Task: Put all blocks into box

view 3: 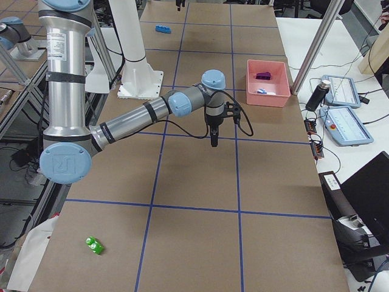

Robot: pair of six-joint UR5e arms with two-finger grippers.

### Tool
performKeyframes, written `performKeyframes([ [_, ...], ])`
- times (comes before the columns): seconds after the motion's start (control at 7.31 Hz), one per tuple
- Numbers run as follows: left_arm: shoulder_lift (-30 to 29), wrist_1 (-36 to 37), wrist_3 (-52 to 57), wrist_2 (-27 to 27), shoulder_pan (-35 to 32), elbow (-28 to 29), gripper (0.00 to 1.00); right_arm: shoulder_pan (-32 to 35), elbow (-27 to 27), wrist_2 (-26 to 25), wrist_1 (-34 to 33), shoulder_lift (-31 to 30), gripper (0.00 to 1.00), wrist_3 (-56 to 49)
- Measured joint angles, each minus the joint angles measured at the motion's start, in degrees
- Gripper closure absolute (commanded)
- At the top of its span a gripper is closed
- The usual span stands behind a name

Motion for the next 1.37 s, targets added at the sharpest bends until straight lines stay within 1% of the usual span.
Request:
performKeyframes([
  [0.14,0.12,-0.22,-1.77,-0.30,2.85,0.28,0.00,-0.10,0.01,0.00,0.04,-0.49,0.01,0.00],
  [0.41,-1.61,-0.29,-9.17,-0.43,11.91,0.61,0.00,-0.25,0.36,0.00,0.19,-2.05,0.01,-0.20],
  [0.68,-2.78,-0.26,-12.85,0.10,18.71,1.15,0.00,-0.35,0.53,0.00,0.17,-2.43,0.01,-0.27],
  [0.96,-5.37,-0.23,-14.81,1.48,22.86,3.50,0.00,-0.66,0.45,0.00,0.12,-2.43,0.01,-0.24],
  [1.23,-8.67,-0.25,-18.62,5.15,28.89,6.03,0.00,-0.98,0.39,0.00,0.28,-2.35,0.01,-0.18],
  [1.37,-9.40,-0.30,-19.78,6.37,31.22,6.46,0.11,-1.04,0.36,0.00,0.33,-2.24,0.01,-0.16],
])
